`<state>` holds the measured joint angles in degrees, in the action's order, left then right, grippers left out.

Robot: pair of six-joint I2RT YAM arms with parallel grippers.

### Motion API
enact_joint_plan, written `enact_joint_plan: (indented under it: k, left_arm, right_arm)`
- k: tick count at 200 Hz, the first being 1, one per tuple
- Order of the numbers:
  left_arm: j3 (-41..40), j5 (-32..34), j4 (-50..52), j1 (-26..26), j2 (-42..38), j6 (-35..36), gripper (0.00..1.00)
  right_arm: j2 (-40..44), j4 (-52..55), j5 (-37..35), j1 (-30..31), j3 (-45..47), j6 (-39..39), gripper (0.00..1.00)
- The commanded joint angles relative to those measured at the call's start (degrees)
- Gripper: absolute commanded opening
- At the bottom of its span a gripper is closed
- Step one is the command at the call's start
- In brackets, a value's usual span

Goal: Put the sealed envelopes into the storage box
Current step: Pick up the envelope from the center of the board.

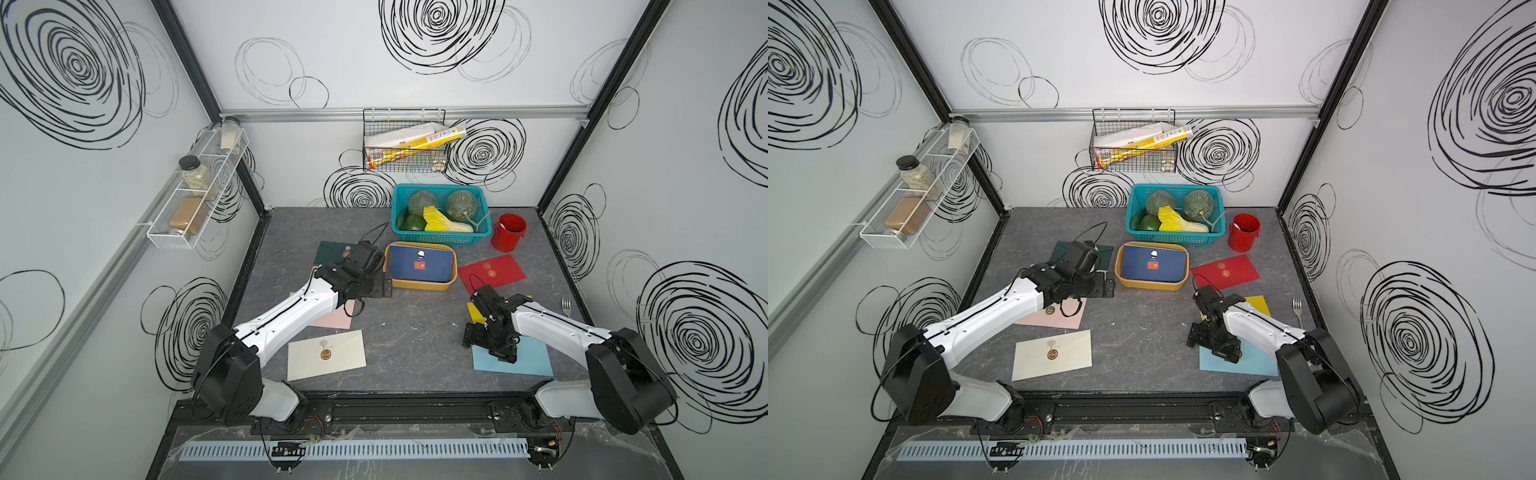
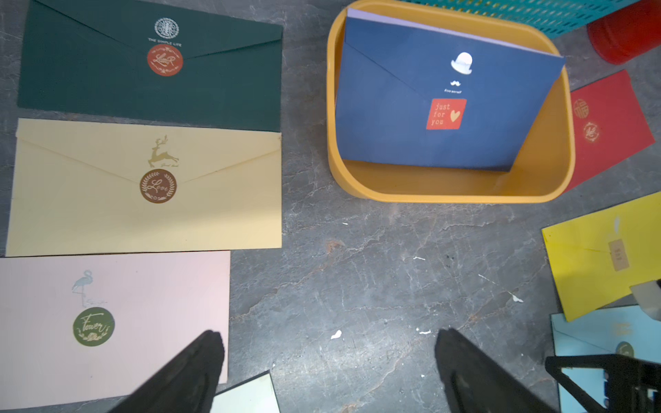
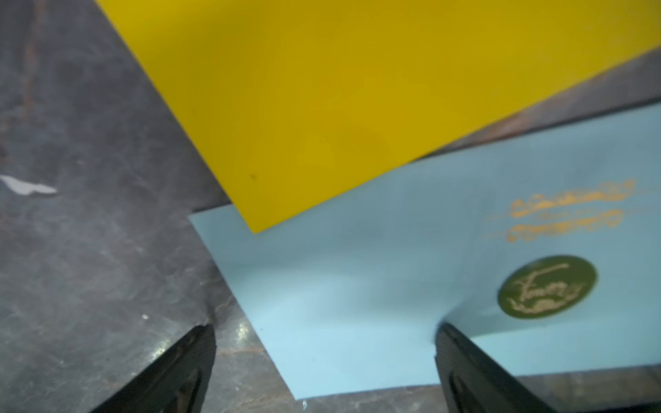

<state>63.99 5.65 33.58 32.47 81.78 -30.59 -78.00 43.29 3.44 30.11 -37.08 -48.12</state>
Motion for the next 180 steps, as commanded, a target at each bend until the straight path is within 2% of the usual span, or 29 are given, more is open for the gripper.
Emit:
enact_joint_plan:
  k: [1,22,41,86,112,135,158,180]
  left_arm:
    - [-0.9,-1.5,-1.0,-1.1,-1.6,2.4,0.99]
    - [-0.4,-2.4,-0.6,-1.1,-0.9,2.2,0.99]
    - [-0.8,-2.7,-0.3,-1.2,-1.4,1.7,0.99]
    - [-3.5,-3.3,1.5,-2.7,-4.6,0.9,0.99]
    - [-4.7,-3.5,2.4,-5.0,-6.3,1.2,0.99]
    - [-5.3,-4.5,2.4,-7.0,-6.7,2.4,0.99]
    - [-4.9,-6.6,0.9,-7.3,-4.4,5.4,0.99]
    - [-4.3,-11.1,-0.4,-7.3,-0.1,11.4,0.99]
  right_arm:
    - [-5.0,-11.3,7.4,7.7,1.5,-3.9,1.0]
    - [-11.3,-15.6,8.3,16.3,-3.3,-8.1,1.0]
    - [-17.0,-19.6,8.6,20.7,-8.7,-12.5,1.0]
    - [-30.6,-25.8,10.1,22.4,-27.3,-17.2,1.0]
    - [-37.5,-21.6,11.4,23.5,-40.0,-15.1,1.0]
    - [-34.2,-19.4,10.1,23.1,-38.6,-13.5,1.0]
    - [-26.5,-20.3,9.7,21.1,-31.2,-12.7,1.0]
    - [-16.6,-19.6,7.2,19.6,-24.7,-12.3,1.0]
